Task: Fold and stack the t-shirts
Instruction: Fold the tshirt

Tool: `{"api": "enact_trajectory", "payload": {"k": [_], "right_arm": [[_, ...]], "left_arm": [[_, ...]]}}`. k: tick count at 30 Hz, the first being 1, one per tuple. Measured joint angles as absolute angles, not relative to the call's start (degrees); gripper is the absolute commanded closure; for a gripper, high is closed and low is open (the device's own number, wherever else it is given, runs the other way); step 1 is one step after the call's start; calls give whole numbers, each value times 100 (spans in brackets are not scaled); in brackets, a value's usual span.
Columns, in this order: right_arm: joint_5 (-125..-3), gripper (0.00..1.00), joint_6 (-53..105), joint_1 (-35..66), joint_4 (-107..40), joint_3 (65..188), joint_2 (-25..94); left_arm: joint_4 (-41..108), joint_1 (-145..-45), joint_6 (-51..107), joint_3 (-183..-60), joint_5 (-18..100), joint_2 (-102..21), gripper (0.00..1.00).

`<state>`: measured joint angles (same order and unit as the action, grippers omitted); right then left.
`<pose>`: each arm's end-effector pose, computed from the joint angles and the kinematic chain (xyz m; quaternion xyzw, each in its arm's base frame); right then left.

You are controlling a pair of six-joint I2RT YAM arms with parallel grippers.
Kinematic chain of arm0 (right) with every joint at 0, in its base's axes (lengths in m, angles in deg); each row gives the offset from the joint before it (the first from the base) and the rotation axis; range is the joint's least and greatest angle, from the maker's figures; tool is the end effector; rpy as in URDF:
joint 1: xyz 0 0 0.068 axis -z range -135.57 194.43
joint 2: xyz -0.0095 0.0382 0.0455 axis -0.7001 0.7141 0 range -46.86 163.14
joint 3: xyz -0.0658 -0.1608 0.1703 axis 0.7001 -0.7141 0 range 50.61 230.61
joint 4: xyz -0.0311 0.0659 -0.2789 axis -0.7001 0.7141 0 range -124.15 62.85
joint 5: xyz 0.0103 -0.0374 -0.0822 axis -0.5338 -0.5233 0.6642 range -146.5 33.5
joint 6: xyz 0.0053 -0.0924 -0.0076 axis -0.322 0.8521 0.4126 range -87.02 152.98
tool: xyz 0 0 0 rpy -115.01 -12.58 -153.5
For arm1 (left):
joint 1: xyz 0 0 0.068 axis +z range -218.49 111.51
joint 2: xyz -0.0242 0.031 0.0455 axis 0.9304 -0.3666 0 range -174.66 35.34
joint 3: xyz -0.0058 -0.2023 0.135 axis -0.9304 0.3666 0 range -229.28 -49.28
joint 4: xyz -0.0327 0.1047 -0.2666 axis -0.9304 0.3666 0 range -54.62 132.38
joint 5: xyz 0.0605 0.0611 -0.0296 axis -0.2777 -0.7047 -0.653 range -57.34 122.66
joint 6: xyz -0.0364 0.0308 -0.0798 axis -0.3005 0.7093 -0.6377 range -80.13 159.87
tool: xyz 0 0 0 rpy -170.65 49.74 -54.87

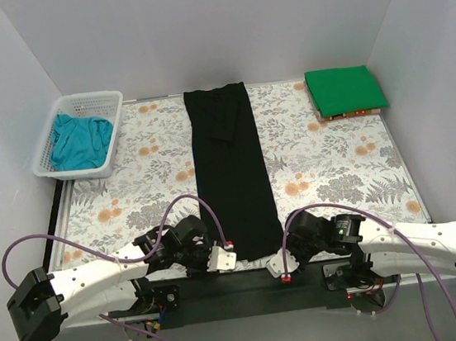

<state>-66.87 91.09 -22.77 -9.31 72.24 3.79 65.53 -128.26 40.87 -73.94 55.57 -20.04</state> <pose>0.0761 0.2200 0.0877 -0.8539 0.4100 0.1101 0.3011 0.0861 -0.2123 0.0855 0.5229 0.7930 -0.2885 0.1204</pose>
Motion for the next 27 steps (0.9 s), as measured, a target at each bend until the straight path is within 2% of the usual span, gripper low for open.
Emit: {"api": "enact_trajectory", "payload": {"k": [5, 21, 23, 27], "right_arm": [[-6523, 56, 9111, -2277, -1036, 7221, 399], [-6416, 57, 9419, -2277, -1255, 7025, 257], [-6403, 62, 9459, -2277, -1351, 7007, 298], [-6390, 85, 9496, -2277, -1539, 6922, 357]], "left_arm": [[6529, -12826, 4098, -7359, 5551, -1993, 60], [6726, -12826, 4270, -7364, 5710, -1424, 57], [6735, -12826, 4308, -7364, 5717, -1343, 57], [6693, -12824, 4458, -7333, 5688, -1317, 57]]}}
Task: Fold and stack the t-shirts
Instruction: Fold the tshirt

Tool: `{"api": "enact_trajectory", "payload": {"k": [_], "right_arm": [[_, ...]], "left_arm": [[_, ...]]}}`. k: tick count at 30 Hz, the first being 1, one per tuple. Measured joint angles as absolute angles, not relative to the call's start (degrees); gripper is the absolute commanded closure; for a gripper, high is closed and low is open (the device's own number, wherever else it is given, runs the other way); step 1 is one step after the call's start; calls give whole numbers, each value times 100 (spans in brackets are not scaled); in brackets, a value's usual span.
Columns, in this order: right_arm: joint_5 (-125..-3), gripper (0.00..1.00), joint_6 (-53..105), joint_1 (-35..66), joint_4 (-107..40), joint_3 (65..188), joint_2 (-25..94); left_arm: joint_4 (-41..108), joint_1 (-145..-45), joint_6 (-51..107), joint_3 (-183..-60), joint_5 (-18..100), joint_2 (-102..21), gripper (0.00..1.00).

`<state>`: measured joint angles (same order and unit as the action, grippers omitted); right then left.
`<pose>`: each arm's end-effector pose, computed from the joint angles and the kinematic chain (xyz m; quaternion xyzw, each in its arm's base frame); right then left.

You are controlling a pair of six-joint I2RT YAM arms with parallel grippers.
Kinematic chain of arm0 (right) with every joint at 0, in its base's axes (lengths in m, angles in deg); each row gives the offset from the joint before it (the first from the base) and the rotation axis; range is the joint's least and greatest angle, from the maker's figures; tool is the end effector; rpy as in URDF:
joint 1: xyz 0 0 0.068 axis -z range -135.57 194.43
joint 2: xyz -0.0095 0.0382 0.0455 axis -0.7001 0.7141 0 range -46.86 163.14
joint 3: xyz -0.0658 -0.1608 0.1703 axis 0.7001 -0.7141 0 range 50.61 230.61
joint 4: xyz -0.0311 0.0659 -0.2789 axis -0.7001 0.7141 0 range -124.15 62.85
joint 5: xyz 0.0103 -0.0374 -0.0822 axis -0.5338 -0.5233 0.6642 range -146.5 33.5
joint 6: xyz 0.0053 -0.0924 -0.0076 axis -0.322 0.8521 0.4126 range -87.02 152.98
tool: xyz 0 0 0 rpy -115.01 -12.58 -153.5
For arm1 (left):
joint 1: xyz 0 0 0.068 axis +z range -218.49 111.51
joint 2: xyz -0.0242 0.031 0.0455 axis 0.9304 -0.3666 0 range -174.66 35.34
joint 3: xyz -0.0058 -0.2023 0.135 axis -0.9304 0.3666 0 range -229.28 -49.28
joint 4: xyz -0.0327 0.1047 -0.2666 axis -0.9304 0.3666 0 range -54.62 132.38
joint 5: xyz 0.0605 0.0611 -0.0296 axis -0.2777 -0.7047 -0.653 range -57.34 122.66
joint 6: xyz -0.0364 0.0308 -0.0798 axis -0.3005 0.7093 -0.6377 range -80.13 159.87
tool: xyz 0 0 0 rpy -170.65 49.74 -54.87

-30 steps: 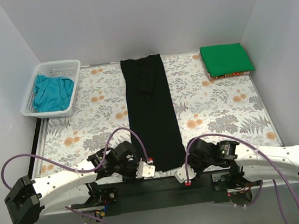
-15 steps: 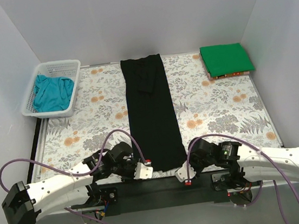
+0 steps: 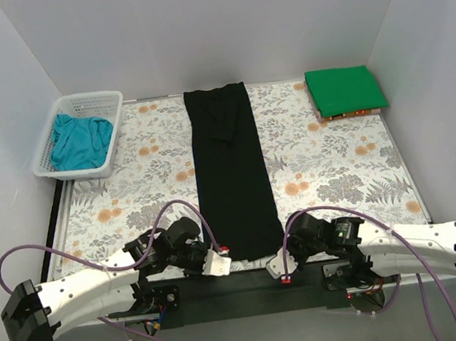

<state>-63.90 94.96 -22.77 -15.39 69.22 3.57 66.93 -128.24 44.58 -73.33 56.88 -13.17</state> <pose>0.0810 0.2207 0.0791 -0.8579 0.3835 0.0760 0.3334 0.0828 -0.2101 0.1051 0.5505 0.7583 -0.3100 0.1607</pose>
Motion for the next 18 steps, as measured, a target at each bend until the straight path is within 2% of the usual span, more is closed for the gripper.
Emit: {"api": "enact_trajectory", "payload": {"k": [4, 13, 16, 17, 18], "right_arm": [[-6302, 99, 9476, -2277, -1663, 6900, 447], [-6221, 99, 9341, -2279, -1722, 6902, 469], [-6219, 99, 9308, -2279, -1724, 6902, 469], [-6217, 99, 9295, -2279, -1729, 6902, 475], [-6217, 99, 9284, -2279, -1735, 6902, 478]], "left_arm": [[6549, -12826, 4648, -7171, 5540, -1350, 56], [5985, -12824, 5022, -6924, 5153, -1704, 57], [5852, -12826, 5107, -6918, 5146, -1791, 65], [5814, -12826, 5123, -6920, 5151, -1820, 76], [5782, -12824, 5140, -6920, 5151, -1855, 82]]}}
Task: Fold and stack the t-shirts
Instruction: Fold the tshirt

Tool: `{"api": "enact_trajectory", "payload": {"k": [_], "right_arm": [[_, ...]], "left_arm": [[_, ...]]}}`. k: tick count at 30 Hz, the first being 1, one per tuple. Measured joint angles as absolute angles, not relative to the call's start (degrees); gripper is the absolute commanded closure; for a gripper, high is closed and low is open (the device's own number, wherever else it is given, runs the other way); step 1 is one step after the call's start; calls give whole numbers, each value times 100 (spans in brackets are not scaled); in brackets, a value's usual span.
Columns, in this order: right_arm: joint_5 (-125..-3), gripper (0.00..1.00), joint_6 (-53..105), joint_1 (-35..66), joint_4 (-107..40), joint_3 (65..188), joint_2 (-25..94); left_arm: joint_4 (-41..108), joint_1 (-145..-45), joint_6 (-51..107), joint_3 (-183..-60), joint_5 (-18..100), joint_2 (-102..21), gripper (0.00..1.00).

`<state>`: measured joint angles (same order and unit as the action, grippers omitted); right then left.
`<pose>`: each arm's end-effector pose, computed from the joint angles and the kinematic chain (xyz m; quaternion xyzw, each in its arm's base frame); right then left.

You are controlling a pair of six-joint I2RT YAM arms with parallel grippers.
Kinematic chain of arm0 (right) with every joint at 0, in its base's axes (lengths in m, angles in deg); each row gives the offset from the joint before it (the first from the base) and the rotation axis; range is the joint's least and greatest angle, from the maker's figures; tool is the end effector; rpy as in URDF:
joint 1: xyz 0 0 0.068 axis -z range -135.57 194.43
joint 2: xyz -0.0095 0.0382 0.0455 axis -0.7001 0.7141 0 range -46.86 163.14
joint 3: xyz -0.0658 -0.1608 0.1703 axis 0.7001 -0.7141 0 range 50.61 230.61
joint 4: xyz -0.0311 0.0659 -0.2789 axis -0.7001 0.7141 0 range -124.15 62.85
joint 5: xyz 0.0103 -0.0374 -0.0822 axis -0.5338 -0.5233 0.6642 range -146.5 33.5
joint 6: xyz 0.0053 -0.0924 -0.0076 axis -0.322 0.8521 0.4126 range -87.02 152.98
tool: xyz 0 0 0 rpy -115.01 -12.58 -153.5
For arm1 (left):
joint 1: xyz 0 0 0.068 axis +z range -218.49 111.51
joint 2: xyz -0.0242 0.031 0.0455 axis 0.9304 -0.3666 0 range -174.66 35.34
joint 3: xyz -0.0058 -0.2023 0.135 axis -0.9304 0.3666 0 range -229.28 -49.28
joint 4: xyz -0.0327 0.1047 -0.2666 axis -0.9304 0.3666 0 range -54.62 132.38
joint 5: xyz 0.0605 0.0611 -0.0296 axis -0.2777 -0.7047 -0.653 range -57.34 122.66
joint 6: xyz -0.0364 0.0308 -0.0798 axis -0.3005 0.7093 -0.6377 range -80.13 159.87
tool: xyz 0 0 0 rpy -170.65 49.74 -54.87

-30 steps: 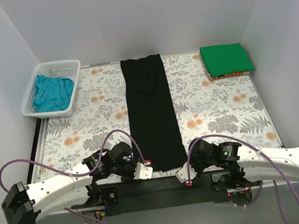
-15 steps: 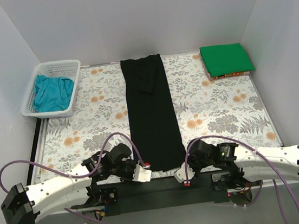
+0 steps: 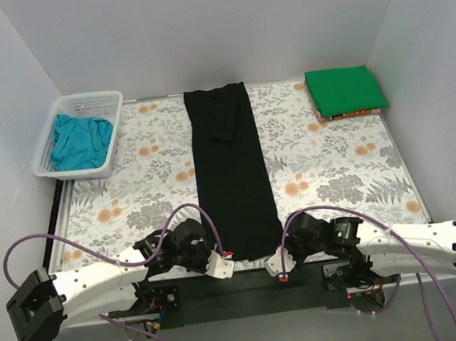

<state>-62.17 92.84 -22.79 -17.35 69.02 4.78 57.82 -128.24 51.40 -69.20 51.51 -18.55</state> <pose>0.0843 0.2224 0.0765 -0.8478 0.4031 0.0683 0.3376 0.0913 -0.2102 0.0715 0.5887 0.7400 -0.2596 0.1961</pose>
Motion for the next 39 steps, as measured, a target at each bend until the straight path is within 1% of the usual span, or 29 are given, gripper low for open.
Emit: {"api": "enact_trajectory", "payload": {"k": [1, 3, 9, 15, 18, 22, 25, 29, 39], "right_arm": [[-6215, 99, 9271, -2279, -1744, 6902, 484], [-6215, 99, 9253, -2279, -1759, 6902, 489], [-6077, 99, 9122, -2277, -1648, 6981, 456], [-5880, 99, 9043, -2172, -1532, 7280, 115], [-5869, 99, 9133, -1927, -1521, 7499, 135], [-6044, 99, 9441, -1199, -1626, 7879, 408], [-6276, 99, 9802, -554, -1884, 8107, 771], [-6604, 99, 10256, 145, -2374, 8358, 1468], [-7417, 99, 11102, 1502, -3193, 9984, 3931]], "left_arm": [[5773, -12826, 5184, -6920, 5138, -1912, 89], [5716, -12826, 5293, -6931, 5122, -2019, 100], [5926, -12804, 5153, -7095, 5096, -2036, 100], [6232, -12581, 4723, -7447, 5138, -1512, 100], [6232, -12308, 4686, -7626, 5203, -1433, 100], [6096, -11513, 4795, -7890, 5433, -1669, 100], [5838, -10756, 5009, -8131, 5671, -2119, 100], [5386, -9834, 5365, -8601, 6043, -3050, 100], [4424, -8737, 6161, -10146, 6683, -5505, 100]]}}
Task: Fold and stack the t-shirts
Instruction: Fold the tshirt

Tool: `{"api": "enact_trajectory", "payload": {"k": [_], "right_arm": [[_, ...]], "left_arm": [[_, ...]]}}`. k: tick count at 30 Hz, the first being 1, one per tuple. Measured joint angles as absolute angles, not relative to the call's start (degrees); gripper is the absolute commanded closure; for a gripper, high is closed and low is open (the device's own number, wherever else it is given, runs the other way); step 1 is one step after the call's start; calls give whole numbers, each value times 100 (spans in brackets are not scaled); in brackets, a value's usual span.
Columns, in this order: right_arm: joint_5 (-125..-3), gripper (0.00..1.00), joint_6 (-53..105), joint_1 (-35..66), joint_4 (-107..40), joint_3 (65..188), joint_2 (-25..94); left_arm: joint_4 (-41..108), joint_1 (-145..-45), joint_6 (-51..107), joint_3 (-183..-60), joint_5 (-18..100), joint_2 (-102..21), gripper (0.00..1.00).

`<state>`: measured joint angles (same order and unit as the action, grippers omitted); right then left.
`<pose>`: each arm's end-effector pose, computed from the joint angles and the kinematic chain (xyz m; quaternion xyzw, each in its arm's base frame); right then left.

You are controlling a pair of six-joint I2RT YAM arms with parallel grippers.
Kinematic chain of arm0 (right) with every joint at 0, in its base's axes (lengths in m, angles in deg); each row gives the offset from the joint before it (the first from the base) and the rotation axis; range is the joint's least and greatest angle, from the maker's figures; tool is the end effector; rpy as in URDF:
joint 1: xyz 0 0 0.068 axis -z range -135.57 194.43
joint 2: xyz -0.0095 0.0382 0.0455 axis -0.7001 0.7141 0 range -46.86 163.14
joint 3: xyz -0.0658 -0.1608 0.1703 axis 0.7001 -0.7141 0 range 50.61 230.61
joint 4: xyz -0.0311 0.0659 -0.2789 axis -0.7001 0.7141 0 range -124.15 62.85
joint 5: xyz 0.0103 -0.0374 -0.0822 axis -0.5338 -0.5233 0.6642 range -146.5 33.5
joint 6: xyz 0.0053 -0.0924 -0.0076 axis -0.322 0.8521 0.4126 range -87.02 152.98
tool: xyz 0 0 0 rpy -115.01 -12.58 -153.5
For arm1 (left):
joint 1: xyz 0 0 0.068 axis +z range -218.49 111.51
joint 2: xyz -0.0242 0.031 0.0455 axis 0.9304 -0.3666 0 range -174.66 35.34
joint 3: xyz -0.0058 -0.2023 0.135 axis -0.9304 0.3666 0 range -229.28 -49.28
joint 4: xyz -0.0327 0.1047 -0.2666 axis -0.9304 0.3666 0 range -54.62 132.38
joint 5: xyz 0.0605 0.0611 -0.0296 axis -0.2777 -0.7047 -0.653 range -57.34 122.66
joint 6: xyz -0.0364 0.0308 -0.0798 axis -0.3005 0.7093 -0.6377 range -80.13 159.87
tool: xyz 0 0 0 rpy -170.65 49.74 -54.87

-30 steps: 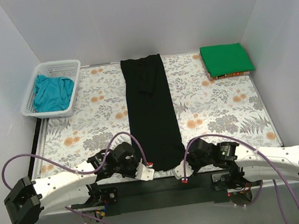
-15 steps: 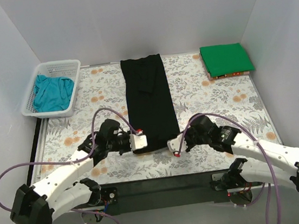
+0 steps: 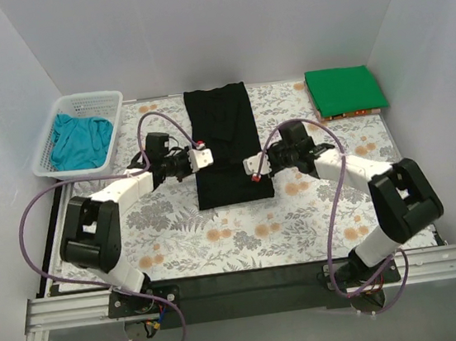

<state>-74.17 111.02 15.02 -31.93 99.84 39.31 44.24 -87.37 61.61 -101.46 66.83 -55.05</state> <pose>0.3169 0.2079 0.1330 -0.7585 0.4749 -0.0482 0.4436 0.3360 -0.1645 0.1200 0.4096 0.7969 -0.2647 0.3565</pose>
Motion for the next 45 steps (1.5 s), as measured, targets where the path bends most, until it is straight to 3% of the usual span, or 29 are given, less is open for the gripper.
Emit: {"api": "enact_trajectory", "payload": {"k": [13, 14, 15, 16, 17, 18, 19, 22, 27, 35, 45], "right_arm": [[-7837, 99, 11426, 1999, -3674, 11934, 5959], [-7839, 91, 11428, 2012, -3707, 11988, 6056], [-7834, 76, 11428, 2023, -3731, 12039, 6141], [-7821, 61, 11424, 2036, -3740, 12085, 6222], [-7786, 36, 11410, 2038, -3759, 12128, 6296], [-7745, 23, 11391, 2044, -3777, 12166, 6355], [-7697, 20, 11373, 2049, -3803, 12181, 6390], [-7581, 21, 11356, 2093, -3845, 12233, 6397], [-7539, 31, 11236, 2156, -3722, 12015, 5844], [-7795, 53, 11065, 1826, -3285, 10561, 3802], [-7762, 59, 10862, 1338, -2649, 9956, 4088]], "left_arm": [[3745, -8206, 6602, -11538, 7006, -7208, 100], [3681, -8186, 6613, -11591, 7011, -7297, 95], [3642, -8175, 6627, -11645, 7009, -7380, 84], [3609, -8173, 6648, -11689, 7004, -7459, 62], [3559, -8173, 6662, -11728, 6989, -7525, 56], [3506, -8171, 6640, -11761, 6963, -7592, 50], [3452, -8166, 6605, -11770, 6917, -7636, 44], [3362, -8134, 6404, -11768, 6845, -7649, 39], [3362, -7976, 5938, -11501, 6893, -7127, 39], [3637, -8245, 5676, -9759, 7358, -4751, 57], [3823, -9014, 5656, -8647, 7157, -4604, 58]]}}
